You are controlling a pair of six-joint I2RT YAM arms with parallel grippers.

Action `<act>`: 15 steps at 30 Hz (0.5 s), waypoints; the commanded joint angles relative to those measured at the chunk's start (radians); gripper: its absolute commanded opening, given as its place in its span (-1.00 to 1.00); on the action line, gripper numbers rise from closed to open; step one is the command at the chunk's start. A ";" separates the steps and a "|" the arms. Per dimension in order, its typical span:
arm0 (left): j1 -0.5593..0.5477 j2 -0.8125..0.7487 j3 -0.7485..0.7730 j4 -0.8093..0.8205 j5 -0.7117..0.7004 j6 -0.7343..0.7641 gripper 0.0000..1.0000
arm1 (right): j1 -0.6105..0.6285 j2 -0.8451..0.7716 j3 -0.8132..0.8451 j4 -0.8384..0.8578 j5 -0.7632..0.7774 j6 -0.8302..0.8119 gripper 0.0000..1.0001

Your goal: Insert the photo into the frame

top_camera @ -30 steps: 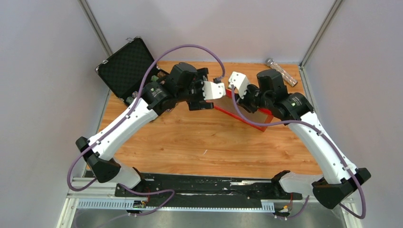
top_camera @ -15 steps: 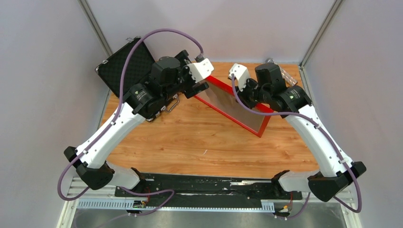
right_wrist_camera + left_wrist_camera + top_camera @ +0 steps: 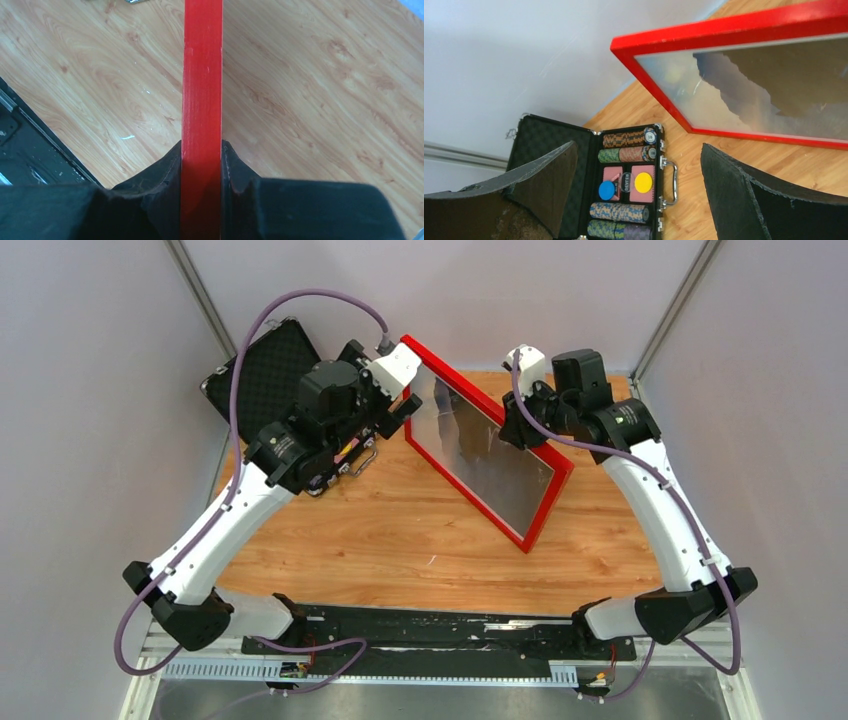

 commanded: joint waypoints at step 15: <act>0.034 -0.108 -0.230 0.122 0.033 -0.102 1.00 | -0.189 -0.158 -0.183 0.237 -0.052 0.249 -1.00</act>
